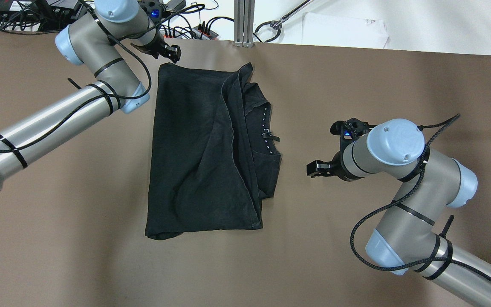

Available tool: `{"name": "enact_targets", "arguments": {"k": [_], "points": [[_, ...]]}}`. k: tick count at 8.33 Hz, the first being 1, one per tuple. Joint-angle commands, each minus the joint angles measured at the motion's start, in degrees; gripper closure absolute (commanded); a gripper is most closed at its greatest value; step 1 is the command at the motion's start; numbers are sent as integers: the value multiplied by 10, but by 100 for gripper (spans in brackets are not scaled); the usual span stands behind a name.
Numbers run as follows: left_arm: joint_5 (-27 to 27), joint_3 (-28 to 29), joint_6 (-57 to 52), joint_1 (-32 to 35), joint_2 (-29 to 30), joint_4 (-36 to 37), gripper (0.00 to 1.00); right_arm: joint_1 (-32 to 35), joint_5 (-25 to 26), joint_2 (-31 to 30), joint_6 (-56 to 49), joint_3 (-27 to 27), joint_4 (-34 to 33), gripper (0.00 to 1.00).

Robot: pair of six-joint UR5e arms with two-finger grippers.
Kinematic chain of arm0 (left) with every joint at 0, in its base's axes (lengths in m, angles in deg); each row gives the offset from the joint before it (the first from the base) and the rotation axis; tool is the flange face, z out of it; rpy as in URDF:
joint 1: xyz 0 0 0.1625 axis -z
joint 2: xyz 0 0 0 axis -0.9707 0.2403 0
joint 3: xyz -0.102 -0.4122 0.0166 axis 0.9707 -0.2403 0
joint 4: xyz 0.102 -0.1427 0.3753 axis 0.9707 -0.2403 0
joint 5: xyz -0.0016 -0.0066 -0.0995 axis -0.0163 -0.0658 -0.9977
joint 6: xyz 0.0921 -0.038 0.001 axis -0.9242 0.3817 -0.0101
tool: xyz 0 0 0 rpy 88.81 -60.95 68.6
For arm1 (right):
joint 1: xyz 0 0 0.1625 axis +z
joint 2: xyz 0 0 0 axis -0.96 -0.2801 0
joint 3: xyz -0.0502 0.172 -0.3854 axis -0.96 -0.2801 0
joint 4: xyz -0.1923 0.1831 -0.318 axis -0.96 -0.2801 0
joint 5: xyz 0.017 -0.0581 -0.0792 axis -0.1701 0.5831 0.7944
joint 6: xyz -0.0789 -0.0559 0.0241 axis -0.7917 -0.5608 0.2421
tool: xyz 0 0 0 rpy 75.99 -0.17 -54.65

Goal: Fold clothes
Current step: 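Release the fold with the left gripper while right gripper moves to the collar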

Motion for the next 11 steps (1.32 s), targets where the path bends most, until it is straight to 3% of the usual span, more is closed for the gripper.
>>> {"name": "enact_targets", "arguments": {"k": [1, 3, 5, 7, 11], "points": [[-66, -49, -38, 30, -46, -1, 0, -45, 32, 16, 169, 1, 18, 8], [-67, -91, -39, 29, -77, -1, 0, -121, 138, 19, 371, -1, 85, 10], [-66, -91, -39, 28, -78, -2, 0, -168, 213, 46, 494, -20, 85, 11], [-65, -98, -40, 28, -87, -2, 0, -168, 218, 95, 510, -75, 85, 11], [-65, -105, -39, 27, -92, -2, 0, -168, 227, 102, 510, -97, 85, 21]]}}
